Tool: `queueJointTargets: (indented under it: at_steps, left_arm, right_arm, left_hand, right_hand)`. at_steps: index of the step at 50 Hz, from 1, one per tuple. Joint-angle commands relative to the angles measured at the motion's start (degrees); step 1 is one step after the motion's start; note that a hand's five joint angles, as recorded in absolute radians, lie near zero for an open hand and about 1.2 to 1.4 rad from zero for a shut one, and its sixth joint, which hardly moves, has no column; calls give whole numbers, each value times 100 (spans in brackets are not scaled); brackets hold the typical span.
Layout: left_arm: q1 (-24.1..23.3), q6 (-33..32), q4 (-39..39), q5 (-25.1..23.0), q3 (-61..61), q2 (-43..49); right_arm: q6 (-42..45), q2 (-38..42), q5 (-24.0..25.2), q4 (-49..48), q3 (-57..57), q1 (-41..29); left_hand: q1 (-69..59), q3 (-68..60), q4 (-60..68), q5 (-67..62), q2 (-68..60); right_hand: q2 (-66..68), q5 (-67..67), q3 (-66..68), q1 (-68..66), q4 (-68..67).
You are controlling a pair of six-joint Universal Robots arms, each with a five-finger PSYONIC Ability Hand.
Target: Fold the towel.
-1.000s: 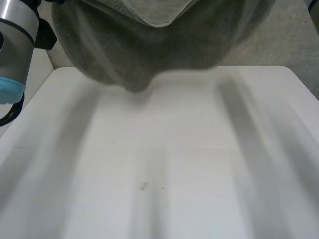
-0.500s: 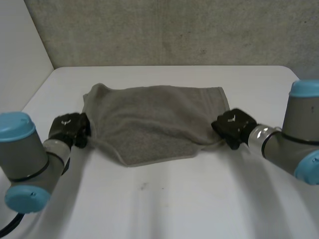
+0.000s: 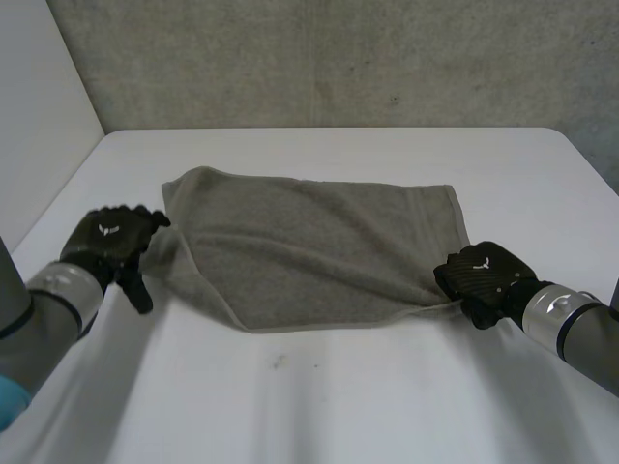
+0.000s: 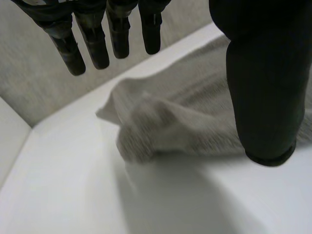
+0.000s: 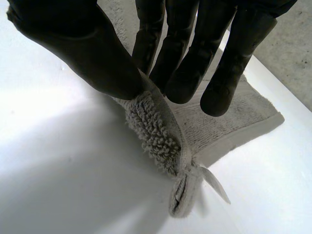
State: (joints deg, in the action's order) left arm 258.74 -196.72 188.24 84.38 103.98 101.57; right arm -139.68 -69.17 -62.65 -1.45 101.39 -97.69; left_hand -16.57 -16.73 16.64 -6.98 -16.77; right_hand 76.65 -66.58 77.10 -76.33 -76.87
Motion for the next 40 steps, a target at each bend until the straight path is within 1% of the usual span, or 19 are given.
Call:
queueJointTargets:
  at_steps: [1,5,8,11,14,16,17,19,25,27,28,29,30,31,32,34,35,37,40]
  left_arm:
    - [-70,2,20,-88,-1052,625]
    - [-87,-120,-59,-97,-1782,1127]
    - [-96,-226,-103,-97,-1978,1295]
    - [-113,-708,-260,-106,-2460,1690]
    - [-131,-824,-305,-124,-2593,1805]
    - [-201,-964,-340,-298,-2829,2006]
    - [-202,-965,-340,-299,-2830,2007]
    - [-228,-1009,-445,-536,-3005,2200]
    - [-237,-1167,-832,-668,-3226,2456]
    - [-245,-1420,-1042,-677,-3366,2596]
    - [-245,-1422,-1043,-677,-3366,2596]
    - [-245,-1587,-1104,-677,-3392,2648]
    - [-245,-1589,-1105,-677,-3393,2649]
    - [-245,-1789,-1166,-677,-3419,2684]
    - [-245,-1791,-1166,-677,-3419,2684]
    - [-237,-2246,-1210,-669,-3454,2754]
    - [-237,-2248,-1210,-668,-3454,2754]
    - [-237,-2519,-1236,-651,-3489,2807]
    - [-237,-2643,-1298,-642,-3524,2825]
  right_arm:
    - [28,87,7,-101,3,4]
    - [28,105,7,-101,12,13]
    - [37,123,16,-128,21,13]
    - [46,158,7,-224,39,39]
    - [46,193,7,-260,39,48]
    - [46,228,7,-260,39,48]
    - [55,237,7,-260,39,48]
    - [55,237,7,-260,39,48]
    - [55,237,16,-260,30,48]
    - [55,237,16,-260,21,48]
    - [55,237,16,-260,21,48]
    - [55,237,16,-260,12,57]
    - [55,237,16,-260,12,57]
    - [55,246,16,-260,12,74]
    - [55,254,16,-260,12,83]
    - [55,263,16,-260,12,83]
    - [55,272,16,-260,3,83]
    - [55,272,16,-260,3,92]
    - [55,272,16,-260,3,92]
  left_hand:
    - [-1179,-1163,1172,-1138,-1158]
    - [-1399,-1383,1393,-1359,-1379]
    - [-1400,-1384,1393,-1359,-1380]
    - [-1517,-1501,1511,-1476,-1497]
    - [-1551,-1535,1545,-1510,-1531]
    - [-1786,-1770,1779,-1745,-1765]
    - [-1787,-1771,1780,-1746,-1766]
    - [-1820,-1804,1814,-1779,-1800]
    - [-1803,-1787,1797,-1762,-1783]
    - [-1753,-1737,1747,-1712,-1733]
    - [-1753,-1737,1747,-1712,-1733]
    - [-1753,-1737,1746,-1712,-1733]
    - [-1753,-1737,1746,-1712,-1733]
    - [-1753,-1737,1746,-1712,-1733]
    - [-1753,-1737,1746,-1712,-1733]
    - [-1719,-1703,1713,-1678,-1699]
    - [-1719,-1703,1713,-1678,-1699]
    - [-1702,-1686,1696,-1661,-1682]
    - [-1686,-1670,1679,-1645,-1666]
  right_hand:
    - [335,-342,290,-367,-313]
    - [335,-342,290,-367,-313]
    - [335,-342,290,-367,-313]
    - [335,-342,290,-367,-313]
    - [335,-342,290,-367,-313]
    - [335,-342,290,-367,-313]
    - [335,-342,290,-367,-313]
    - [335,-342,290,-367,-313]
    - [335,-342,290,-367,-313]
    - [335,-342,290,-367,-313]
    - [335,-342,290,-367,-313]
    - [335,-342,290,-367,-313]
    - [335,-342,290,-367,-313]
    - [335,-342,290,-367,-313]
    - [335,-342,290,-367,-313]
    - [335,-342,290,-367,-313]
    - [335,-342,290,-367,-313]
    - [335,-342,290,-367,-313]
    - [335,-342,290,-367,-313]
